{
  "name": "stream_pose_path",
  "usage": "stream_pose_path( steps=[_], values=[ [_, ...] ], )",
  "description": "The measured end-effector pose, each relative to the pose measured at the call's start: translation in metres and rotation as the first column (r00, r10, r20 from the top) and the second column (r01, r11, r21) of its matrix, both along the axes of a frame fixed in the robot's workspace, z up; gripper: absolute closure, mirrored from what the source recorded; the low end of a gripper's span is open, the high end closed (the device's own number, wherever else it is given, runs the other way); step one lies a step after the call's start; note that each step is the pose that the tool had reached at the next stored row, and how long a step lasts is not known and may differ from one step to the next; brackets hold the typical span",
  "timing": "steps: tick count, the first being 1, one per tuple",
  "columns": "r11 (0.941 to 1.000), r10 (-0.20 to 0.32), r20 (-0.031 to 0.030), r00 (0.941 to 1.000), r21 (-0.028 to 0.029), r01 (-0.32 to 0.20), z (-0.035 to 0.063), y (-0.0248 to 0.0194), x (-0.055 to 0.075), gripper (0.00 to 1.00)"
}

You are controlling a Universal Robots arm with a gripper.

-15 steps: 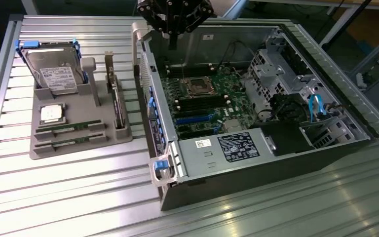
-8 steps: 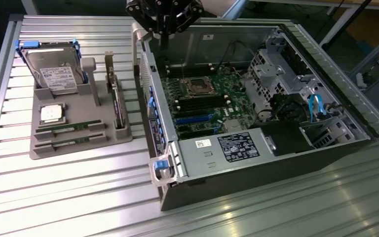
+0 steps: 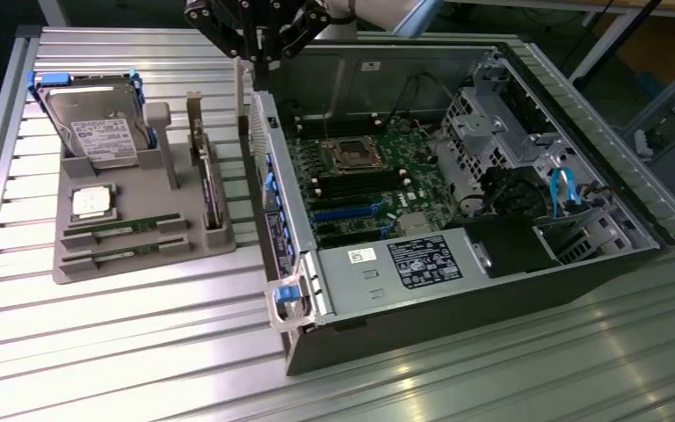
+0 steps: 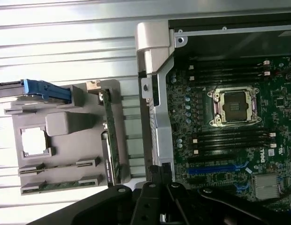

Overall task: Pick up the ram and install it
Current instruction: 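Reach for the ram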

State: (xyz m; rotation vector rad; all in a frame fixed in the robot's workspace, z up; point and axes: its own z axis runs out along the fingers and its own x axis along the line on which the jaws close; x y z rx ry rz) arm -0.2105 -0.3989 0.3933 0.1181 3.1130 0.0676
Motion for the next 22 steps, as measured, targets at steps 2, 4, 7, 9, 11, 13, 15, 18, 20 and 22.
stream_pose_path(
  steps=[2,4,7,9,11,13,15,18,20,22],
  values=[
    [1.0000,0.000,-0.0015,1.0000,-0.0001,0.000,0.0000,0.0000,-0.005,0.90],
    [1.0000,0.000,-0.0032,1.0000,0.0000,0.000,-0.0001,0.0000,-0.008,0.90],
    [1.0000,0.000,-0.0046,1.0000,0.0000,0.000,-0.0001,0.0000,-0.012,0.90],
    [1.0000,0.000,-0.0047,1.0000,0.0000,0.000,-0.0001,0.0000,-0.014,0.90],
    [1.0000,0.000,-0.0047,1.0000,0.0000,0.000,-0.0001,0.0000,-0.020,0.90],
    [1.0000,0.000,-0.0047,1.0000,0.0000,0.000,-0.0001,0.0000,-0.025,0.90],
    [1.0000,0.000,-0.0047,1.0000,0.0000,0.000,-0.0001,0.0000,-0.035,0.90],
    [1.0000,0.000,-0.0048,1.0000,-0.0001,0.000,-0.0001,0.0000,-0.047,0.90],
    [1.0000,0.000,-0.0047,1.0000,0.0000,0.000,-0.0001,0.0000,-0.051,0.90],
    [1.0000,0.000,-0.0047,1.0000,0.0000,0.000,-0.0001,0.0000,-0.056,0.90]
  ],
)
